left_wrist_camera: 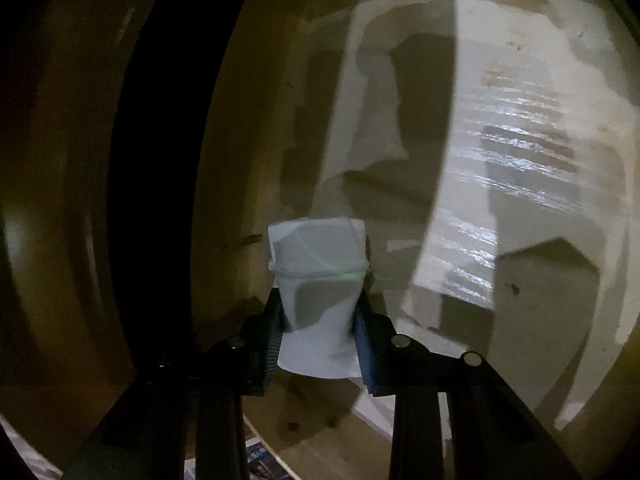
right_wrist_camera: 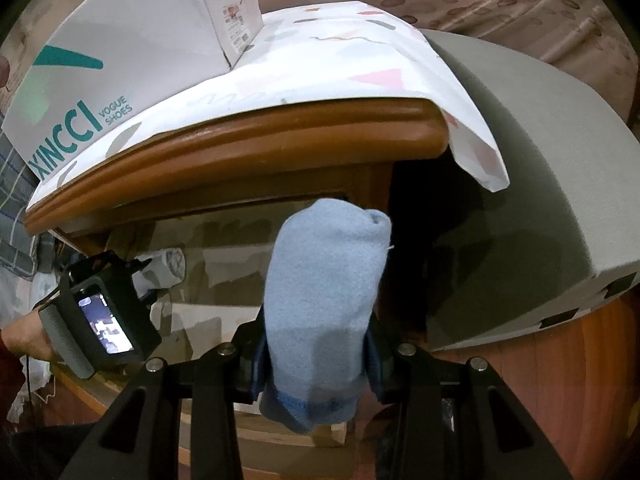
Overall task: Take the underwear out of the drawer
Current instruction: 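Lift the white rolled underwear with the left tool while the right tool holds the blue one, then carry the white rolled underwear into the white box and open the left tool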
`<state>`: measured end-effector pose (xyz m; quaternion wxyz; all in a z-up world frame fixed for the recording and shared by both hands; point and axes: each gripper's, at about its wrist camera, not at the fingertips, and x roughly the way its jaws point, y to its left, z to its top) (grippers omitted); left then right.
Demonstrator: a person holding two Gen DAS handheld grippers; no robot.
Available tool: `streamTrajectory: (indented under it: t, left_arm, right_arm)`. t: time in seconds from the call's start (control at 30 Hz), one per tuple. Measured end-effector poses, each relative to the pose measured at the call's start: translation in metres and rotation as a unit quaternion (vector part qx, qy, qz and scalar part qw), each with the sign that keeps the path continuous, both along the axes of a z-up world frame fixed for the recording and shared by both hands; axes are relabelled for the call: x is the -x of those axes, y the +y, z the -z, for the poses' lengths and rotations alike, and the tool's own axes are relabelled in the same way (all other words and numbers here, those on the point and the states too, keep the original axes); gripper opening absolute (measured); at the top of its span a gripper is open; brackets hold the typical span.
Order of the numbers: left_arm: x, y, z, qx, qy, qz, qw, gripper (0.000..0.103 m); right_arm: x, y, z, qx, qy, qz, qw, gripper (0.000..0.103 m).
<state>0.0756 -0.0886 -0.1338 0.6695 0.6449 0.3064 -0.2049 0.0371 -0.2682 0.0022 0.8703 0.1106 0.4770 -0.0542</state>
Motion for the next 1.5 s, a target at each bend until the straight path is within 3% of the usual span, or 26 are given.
streamTrajectory:
  t: [0.5, 0.83, 1.23, 1.33, 1.5]
  left_arm:
    - [0.022, -0.002, -0.05, 0.062, 0.02, -0.044, 0.9969, 0.03]
    - [0.036, 0.014, -0.082, 0.134, 0.026, -0.102, 0.9853, 0.03]
    - [0.042, 0.041, -0.109, 0.224, 0.025, -0.188, 0.956, 0.03]
    - [0.047, 0.047, -0.123, 0.251, 0.026, -0.219, 0.9425, 0.03]
    - [0.038, 0.051, -0.119, 0.297, 0.028, -0.269, 0.9156, 0.03]
  right_arm:
    - [0.001, 0.003, 0.002, 0.019, 0.001, -0.002, 1.0, 0.039]
    - [0.003, 0.003, 0.005, 0.032, 0.001, -0.001, 0.999, 0.039]
    - [0.002, 0.006, 0.01, 0.04, 0.006, 0.002, 0.999, 0.039]
    - [0.001, 0.008, 0.009, 0.046, 0.004, 0.003, 0.999, 0.039]
    - [0.001, 0.009, 0.011, 0.045, 0.004, 0.002, 0.999, 0.039]
